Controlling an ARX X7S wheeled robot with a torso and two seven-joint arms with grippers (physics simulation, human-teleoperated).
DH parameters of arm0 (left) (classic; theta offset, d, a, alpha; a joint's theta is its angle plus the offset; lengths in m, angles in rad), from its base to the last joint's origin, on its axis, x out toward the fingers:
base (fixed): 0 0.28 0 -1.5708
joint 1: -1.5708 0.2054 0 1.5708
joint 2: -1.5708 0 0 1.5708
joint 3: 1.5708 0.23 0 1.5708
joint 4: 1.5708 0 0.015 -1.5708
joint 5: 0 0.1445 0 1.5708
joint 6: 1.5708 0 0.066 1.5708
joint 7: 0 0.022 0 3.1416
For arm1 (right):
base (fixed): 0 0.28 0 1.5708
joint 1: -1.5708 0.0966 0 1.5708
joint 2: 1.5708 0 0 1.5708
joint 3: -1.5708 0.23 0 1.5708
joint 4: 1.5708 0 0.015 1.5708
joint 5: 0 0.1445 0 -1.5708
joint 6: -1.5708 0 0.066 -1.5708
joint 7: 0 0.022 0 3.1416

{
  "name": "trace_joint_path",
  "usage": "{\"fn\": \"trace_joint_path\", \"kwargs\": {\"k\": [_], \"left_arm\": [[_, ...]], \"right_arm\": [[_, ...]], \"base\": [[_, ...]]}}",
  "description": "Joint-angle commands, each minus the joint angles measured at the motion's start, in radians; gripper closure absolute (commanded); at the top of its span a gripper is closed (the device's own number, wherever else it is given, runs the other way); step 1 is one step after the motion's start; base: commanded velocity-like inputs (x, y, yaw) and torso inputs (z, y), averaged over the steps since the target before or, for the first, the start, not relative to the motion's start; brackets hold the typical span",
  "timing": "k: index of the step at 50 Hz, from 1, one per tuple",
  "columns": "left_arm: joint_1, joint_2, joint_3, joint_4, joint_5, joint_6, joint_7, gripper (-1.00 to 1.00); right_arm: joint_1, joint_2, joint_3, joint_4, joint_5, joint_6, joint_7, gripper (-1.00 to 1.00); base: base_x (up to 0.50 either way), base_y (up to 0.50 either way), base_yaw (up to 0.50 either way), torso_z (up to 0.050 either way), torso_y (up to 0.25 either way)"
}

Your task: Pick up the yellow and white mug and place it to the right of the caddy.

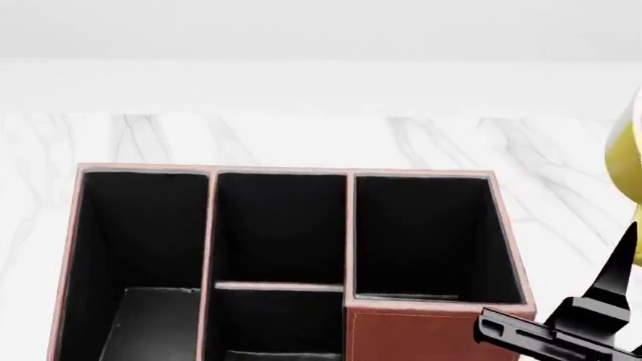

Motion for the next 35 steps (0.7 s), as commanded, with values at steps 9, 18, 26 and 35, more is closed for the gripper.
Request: {"fn": "trace_joint_path", "kwargs": {"k": [9,18,26,35], "left_arm": [[0.0,-0.001,0.024,0.0,0.023,-0.002,-0.004,-1.0],[0.0,-0.001,0.032,0.0,0.03,-0.004,-0.003,-1.0],[0.0,-0.001,0.036,0.0,0.036,-0.003,-0.004,-1.0],[0.0,-0.001,0.039,0.0,0.041,-0.007,-0.005,-1.0]], "right_arm": [[0.035,0.099,0.026,0.152,0.154,0.045,-0.133,1.0],[0.073,0.094,0.046,0.205,0.231,0.098,-0.19,1.0],[0.118,0.074,0.041,0.267,0.28,0.25,-0.325,1.0],[0.113,0.045,0.024,0.386,0.295,0.294,-0.423,1.0]], "base": [[0.0,0.0,0.0,0.0,0.0],[0.0,0.0,0.0,0.0,0.001],[0.0,0.0,0.0,0.0,0.0],[0.0,0.0,0.0,0.0,0.0]]}}
